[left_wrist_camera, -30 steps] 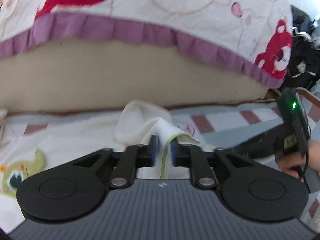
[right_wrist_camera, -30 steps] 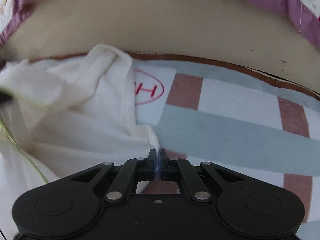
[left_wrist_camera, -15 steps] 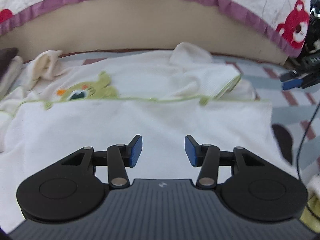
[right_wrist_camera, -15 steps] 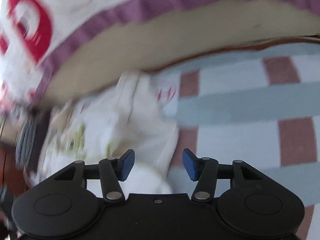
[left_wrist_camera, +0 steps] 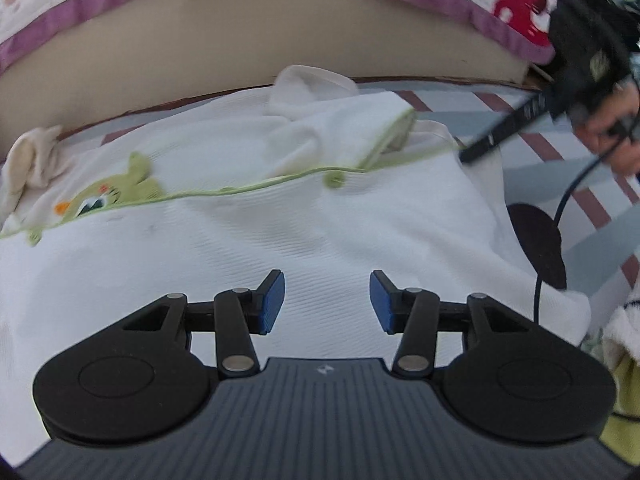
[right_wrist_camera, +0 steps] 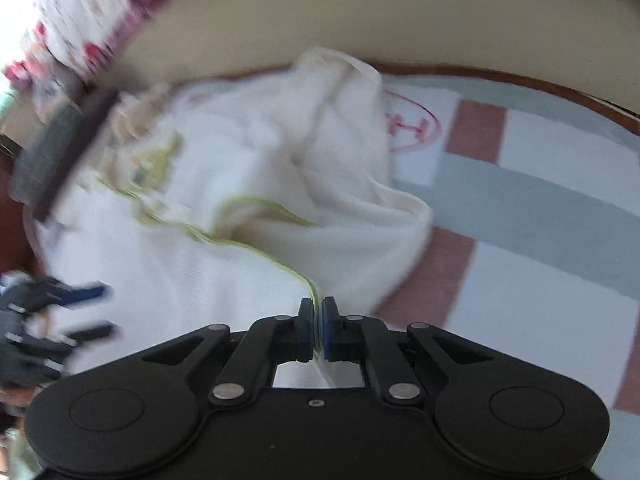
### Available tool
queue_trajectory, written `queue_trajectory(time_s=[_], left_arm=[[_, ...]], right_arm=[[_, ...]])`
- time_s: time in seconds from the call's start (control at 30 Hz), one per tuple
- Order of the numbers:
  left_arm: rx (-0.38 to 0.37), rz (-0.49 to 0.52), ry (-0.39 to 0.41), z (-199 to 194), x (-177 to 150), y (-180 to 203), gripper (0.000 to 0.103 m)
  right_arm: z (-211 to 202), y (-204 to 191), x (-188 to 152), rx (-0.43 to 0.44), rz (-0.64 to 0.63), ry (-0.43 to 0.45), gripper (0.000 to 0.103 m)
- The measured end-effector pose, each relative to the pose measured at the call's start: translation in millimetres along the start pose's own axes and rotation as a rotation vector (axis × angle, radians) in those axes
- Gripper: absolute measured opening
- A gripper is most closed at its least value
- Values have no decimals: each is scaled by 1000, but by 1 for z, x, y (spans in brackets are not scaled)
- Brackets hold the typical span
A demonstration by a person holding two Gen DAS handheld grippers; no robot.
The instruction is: Fold clothes
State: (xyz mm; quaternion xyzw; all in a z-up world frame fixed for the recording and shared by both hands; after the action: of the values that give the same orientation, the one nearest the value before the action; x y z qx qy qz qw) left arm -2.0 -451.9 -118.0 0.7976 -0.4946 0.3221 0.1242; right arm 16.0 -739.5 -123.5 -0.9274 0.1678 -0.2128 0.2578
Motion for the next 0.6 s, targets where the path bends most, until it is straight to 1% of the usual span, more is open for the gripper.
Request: queue_trajectory(time_s=[0.07, 0.17, 0.23, 0.3, 0.33, 0.4, 0.5, 0.53, 0.57, 0.6], left_arm=[[-20, 29, 13, 0, 2, 4, 46], [-53, 39, 38, -2, 1, 6, 50], [-54, 20, 28, 0, -3, 2, 50], [-38, -8, 6, 2, -9, -2, 50], [-31, -25, -3, 0, -12, -4, 50], [-24, -52, -2, -10, -18, -7, 50], [-32, -57, 41, -35, -27, -5, 50], [-38, -42, 49, -42, -30, -3, 51], [-46, -16, 46, -47, -35, 1, 53], [-55, 10, 40, -52, -41, 5, 55]], right_arm=[[-10, -7, 4, 52, -7, 60, 6], [-20, -12, 27, 110, 37, 203, 6], [-11, -17, 44, 99, 45, 306, 7], [9, -19, 53, 38, 38, 344, 11], [21, -18, 56, 12, 36, 335, 12], [43, -15, 57, -13, 54, 274, 12], [51, -22, 57, -19, 45, 170, 12], [47, -27, 57, -17, 37, 137, 14], [39, -32, 56, -13, 26, 106, 28], [30, -39, 54, 8, 2, 73, 37]])
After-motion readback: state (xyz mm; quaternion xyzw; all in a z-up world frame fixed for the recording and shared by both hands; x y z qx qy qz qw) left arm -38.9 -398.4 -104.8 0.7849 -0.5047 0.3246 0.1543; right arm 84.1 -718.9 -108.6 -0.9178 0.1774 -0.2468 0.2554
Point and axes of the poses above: each gripper's, at about its wrist camera, not at the fingertips, and z roughly the way its jaws point, y to its right, x to its top, the point moved 5 cm from there along z, roughly the way its jaws point, and after that the axes turned 15 degrees about z, right-handed, at the moved point
